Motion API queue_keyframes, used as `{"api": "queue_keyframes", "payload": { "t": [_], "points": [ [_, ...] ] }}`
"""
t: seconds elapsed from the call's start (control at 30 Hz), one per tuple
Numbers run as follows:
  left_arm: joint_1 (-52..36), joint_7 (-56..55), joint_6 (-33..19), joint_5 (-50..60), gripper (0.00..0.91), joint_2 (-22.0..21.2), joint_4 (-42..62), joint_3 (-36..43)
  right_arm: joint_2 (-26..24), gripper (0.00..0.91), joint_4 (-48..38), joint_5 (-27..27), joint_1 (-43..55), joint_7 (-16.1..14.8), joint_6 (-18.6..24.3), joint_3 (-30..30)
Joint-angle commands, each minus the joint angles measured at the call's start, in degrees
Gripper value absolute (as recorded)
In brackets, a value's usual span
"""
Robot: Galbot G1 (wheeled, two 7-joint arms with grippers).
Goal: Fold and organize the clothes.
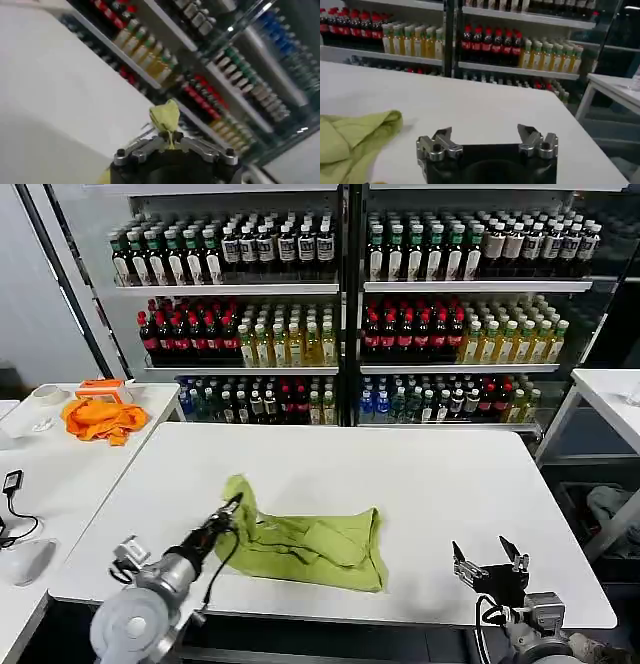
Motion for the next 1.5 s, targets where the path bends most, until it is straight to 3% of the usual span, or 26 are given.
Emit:
{"api": "queue_keyframes", "payload": {
  "t": [0.03, 0.53, 0.57, 0.63, 0.67, 1.13, 1.5],
  "points": [
    [-2.5, -0.7, -0.4, -3.7, 0.02, -6.1, -1.1, 10.5, 0.1, 0.907, 0.0, 0.0, 0.0, 0.0, -0.1, 0.1],
    [-7.1, -1.1, -1.0, 4.4, 0.04, -12.3, 9.6, 19.9, 0.6, 0.907, -1.0, 0.1, 1.0, 0.0, -0.1, 0.1],
    [-7.2, -1.0, -0.9, 4.6, 0.131, -12.3, 10.2, 20.2, 0.6, 0.907, -1.1, 0.1, 1.0, 0.0, -0.1, 0.1],
    [-7.6, -1.0, -0.4, 5.8, 0.544, -12.4, 11.0, 20.7, 0.6, 0.907, -1.2, 0.1, 1.3, -0.1, -0.2, 0.1],
    [-7.8, -1.0, 0.1, 6.8, 0.907, -12.4, 11.4, 20.8, 0.6, 0.907, -1.2, 0.1, 1.3, -0.1, -0.2, 0.2],
    [-7.7, -0.4, 1.2, 7.4, 0.907, -11.1, 8.8, 20.6, 0.6, 0.907, -2.6, 0.5, 3.6, 0.0, -0.5, -0.6],
    [-4.7, 1.6, -0.3, 18.5, 0.907, -0.8, 9.4, 10.7, 1.1, 0.907, -3.7, 0.5, 4.4, -0.1, -0.3, -1.0]
  ]
}}
